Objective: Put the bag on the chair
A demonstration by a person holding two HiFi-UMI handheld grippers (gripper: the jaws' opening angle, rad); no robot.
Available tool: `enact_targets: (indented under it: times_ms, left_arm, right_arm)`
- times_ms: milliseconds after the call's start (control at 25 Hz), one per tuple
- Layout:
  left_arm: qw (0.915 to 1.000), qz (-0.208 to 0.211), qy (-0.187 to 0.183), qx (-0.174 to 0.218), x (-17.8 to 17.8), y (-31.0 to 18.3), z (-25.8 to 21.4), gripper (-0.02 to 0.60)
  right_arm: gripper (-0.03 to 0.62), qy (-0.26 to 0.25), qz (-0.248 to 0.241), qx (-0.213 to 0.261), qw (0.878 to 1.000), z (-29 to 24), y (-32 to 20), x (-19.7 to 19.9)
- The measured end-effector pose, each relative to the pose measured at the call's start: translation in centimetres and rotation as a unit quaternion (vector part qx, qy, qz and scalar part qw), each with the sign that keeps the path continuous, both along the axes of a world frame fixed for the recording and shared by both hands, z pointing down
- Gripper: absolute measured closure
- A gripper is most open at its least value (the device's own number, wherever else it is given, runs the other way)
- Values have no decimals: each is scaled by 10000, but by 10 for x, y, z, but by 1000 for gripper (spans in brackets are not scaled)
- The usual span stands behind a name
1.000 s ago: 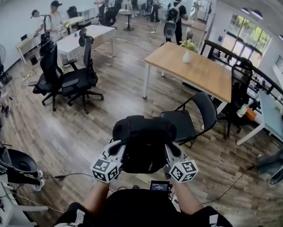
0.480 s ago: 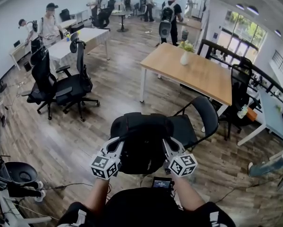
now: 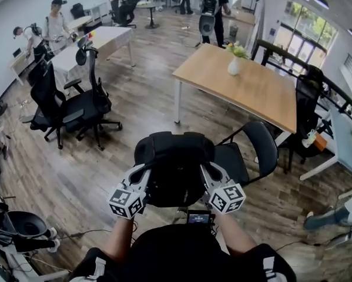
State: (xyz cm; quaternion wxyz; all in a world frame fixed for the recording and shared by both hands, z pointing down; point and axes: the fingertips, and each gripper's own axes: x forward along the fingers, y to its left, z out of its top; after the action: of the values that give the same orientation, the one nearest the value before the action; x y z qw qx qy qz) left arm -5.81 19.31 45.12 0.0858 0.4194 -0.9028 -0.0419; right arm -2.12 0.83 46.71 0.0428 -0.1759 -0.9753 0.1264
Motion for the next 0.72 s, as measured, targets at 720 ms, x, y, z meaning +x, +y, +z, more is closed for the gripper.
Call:
enact_targets:
  times_ms: [720]
  left_arm:
    - [9997,-217,-63,-31,-168,-76,-11,563]
  right_arm:
    - [560,-163,-172,26,9997,-14,-78,-175]
